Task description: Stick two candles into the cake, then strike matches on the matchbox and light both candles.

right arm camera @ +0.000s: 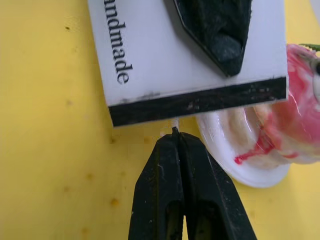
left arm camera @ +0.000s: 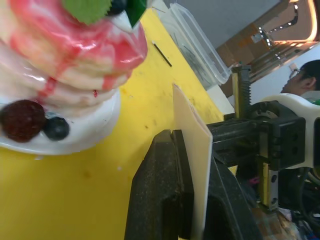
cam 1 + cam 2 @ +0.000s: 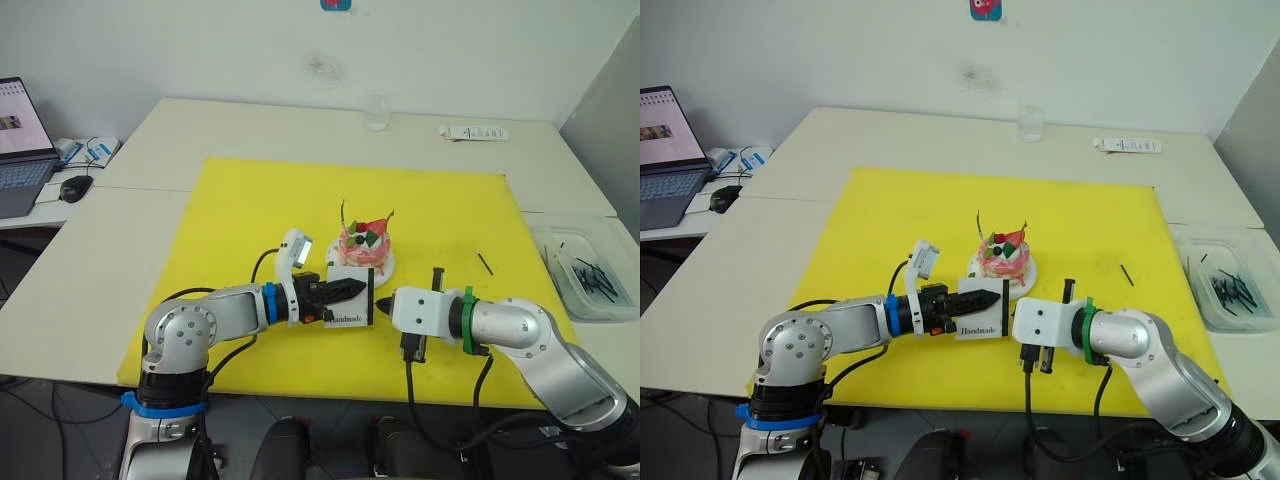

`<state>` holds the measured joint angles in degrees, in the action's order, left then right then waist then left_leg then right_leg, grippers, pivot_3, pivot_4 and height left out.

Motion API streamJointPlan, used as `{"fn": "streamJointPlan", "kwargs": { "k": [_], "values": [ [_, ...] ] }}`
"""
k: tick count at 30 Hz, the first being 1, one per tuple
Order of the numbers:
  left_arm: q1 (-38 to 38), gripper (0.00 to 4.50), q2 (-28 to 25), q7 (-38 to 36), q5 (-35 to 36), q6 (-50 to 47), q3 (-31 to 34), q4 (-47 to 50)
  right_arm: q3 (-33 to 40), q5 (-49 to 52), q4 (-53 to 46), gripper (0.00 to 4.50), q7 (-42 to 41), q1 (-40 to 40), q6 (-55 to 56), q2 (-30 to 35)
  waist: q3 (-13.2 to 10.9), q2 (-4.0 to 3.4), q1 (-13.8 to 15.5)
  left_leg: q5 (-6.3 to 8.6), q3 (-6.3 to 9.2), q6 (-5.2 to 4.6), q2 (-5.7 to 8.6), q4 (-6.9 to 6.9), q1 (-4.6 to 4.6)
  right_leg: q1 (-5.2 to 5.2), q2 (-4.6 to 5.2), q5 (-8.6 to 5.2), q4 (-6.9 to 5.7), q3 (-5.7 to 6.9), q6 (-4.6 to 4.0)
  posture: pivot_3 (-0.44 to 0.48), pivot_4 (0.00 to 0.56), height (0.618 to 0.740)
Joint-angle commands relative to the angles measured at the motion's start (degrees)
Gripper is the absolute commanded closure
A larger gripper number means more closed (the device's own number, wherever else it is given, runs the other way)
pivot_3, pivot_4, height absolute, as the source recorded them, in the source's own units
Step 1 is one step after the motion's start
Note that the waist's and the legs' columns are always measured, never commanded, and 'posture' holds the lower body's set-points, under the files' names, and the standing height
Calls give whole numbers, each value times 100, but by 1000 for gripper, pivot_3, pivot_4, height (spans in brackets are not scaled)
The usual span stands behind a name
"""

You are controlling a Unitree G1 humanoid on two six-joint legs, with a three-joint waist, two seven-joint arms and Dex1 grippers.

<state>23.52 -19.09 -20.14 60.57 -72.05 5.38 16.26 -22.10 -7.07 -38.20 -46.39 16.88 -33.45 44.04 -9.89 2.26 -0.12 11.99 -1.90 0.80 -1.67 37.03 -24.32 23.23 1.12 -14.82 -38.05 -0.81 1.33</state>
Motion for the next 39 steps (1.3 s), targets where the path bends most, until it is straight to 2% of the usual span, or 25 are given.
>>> {"fn": "streamJointPlan", "kwargs": {
  "k": [1,39],
  "values": [
    [-15,4500,-87,-150,-162,260,-95,236,423,167,-394,4473,-104,22,-100,87,0,0,1,0,0,0,0,0,0,0,0,0,0,0,0,0,150,738],
    [-63,4500,114,-213,-78,313,-228,270,-155,-138,14,4473,6,322,8,-479,0,0,-1,0,0,0,0,0,0,0,1,0,0,0,0,0,150,738]
  ]
}}
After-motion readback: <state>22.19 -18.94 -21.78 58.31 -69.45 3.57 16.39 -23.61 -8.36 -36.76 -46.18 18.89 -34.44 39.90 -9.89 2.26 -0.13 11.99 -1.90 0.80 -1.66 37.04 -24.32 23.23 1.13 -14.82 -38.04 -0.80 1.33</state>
